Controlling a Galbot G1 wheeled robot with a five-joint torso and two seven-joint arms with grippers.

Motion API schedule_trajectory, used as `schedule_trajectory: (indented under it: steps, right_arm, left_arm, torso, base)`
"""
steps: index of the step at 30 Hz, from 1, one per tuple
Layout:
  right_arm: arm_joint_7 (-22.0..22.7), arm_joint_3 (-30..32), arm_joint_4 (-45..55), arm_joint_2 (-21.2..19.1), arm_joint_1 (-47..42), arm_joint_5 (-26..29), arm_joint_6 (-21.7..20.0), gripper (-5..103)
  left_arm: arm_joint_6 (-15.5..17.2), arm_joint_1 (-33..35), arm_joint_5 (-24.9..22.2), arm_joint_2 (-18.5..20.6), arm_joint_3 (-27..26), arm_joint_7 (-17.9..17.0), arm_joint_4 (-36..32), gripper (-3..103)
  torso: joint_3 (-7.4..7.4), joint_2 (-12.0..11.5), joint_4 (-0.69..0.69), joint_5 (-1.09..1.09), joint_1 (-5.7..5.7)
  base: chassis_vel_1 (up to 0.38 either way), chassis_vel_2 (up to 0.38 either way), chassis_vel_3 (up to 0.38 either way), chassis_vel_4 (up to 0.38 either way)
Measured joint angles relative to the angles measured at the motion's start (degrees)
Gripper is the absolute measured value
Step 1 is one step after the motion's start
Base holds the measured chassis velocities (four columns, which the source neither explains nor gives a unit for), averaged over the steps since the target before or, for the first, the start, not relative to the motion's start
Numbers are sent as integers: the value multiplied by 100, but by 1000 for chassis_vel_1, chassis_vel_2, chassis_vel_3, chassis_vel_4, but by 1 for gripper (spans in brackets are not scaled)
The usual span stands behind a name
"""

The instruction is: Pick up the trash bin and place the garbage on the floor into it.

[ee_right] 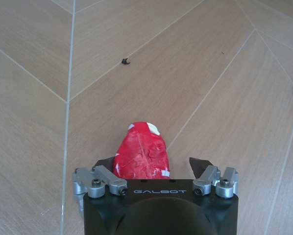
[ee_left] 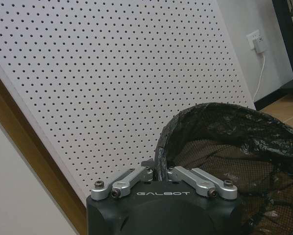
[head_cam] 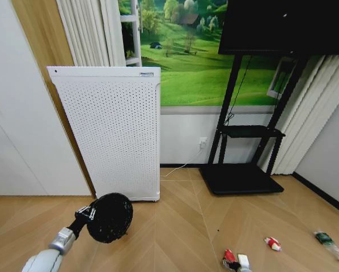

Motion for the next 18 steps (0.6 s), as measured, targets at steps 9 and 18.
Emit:
schedule_trajectory:
  steps: [9, 18]
  right_arm:
    - [95, -23, 97, -40, -74, 38, 19, 65]
    - [464, -11, 470, -158, -233, 512, -268, 49]
  left_arm:
    - [-32, -3, 2, 9, 4, 0, 53, 6]
    - [-46, -31, 13, 8, 58, -4, 89, 6]
  torso:
    - [2, -2, 1, 3, 0]
    - [3, -3, -3, 3, 2]
  base:
    - [0, 0, 0, 0]
    - [0, 0, 0, 0]
